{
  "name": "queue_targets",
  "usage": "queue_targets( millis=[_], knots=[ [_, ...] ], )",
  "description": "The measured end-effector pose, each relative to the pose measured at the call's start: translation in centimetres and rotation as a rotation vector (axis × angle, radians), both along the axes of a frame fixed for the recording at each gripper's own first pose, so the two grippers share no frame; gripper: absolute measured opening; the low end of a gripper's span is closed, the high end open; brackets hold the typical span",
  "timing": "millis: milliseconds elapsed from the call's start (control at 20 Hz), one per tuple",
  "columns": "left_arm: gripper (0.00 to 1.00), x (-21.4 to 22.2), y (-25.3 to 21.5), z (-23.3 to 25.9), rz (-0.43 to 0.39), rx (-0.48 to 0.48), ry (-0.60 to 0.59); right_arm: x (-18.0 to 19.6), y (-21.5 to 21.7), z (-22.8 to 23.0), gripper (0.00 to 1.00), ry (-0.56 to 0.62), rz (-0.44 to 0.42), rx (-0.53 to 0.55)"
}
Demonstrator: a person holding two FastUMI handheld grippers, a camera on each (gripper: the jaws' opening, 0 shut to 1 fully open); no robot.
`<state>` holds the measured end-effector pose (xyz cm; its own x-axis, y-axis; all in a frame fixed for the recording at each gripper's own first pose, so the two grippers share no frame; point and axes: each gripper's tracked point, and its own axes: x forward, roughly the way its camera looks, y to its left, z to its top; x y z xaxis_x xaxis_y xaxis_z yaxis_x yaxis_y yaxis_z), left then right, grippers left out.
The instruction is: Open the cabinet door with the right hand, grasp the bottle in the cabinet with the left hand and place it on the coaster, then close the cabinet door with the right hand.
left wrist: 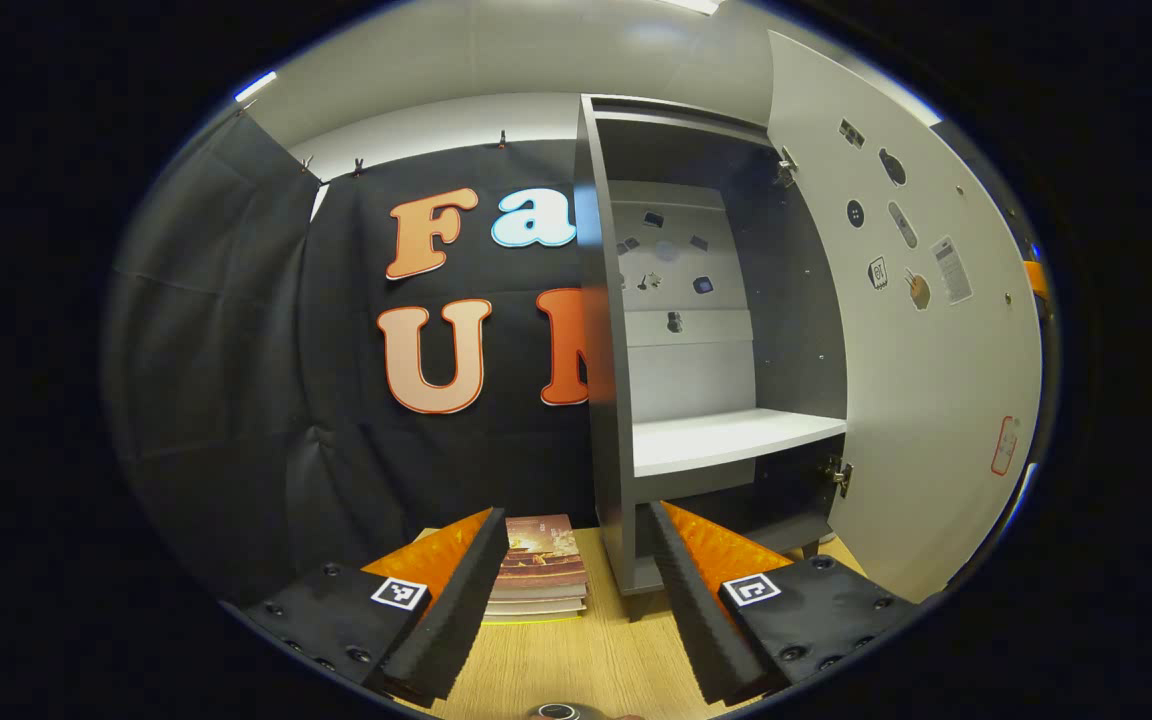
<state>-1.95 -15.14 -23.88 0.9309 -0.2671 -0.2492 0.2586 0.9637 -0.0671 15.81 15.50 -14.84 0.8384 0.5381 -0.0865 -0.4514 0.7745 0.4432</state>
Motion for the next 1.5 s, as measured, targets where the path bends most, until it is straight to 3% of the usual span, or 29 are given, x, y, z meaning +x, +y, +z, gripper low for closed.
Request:
queue_targets(
  millis=[450,750,1100,1500],
  knots=[
    [0.92,1.4,2.9,0.4,0.028,-0.011,-0.029,3.7,2.5,-0.5,0.83,-0.019,0.023,0.015],
    [0.92,2.6,4.3,0.7,0.039,-0.012,-0.047,6.0,3.2,-1.3,0.83,-0.012,-0.004,-0.069],
    [0.92,3.1,5.6,1.7,0.053,-0.016,-0.045,5.6,2.8,-2.4,0.84,0.005,-0.045,-0.213],
    [0.91,3.5,7.8,3.2,0.080,-0.072,-0.044,8.2,3.1,-4.1,0.84,0.046,-0.116,-0.279]
  ],
)
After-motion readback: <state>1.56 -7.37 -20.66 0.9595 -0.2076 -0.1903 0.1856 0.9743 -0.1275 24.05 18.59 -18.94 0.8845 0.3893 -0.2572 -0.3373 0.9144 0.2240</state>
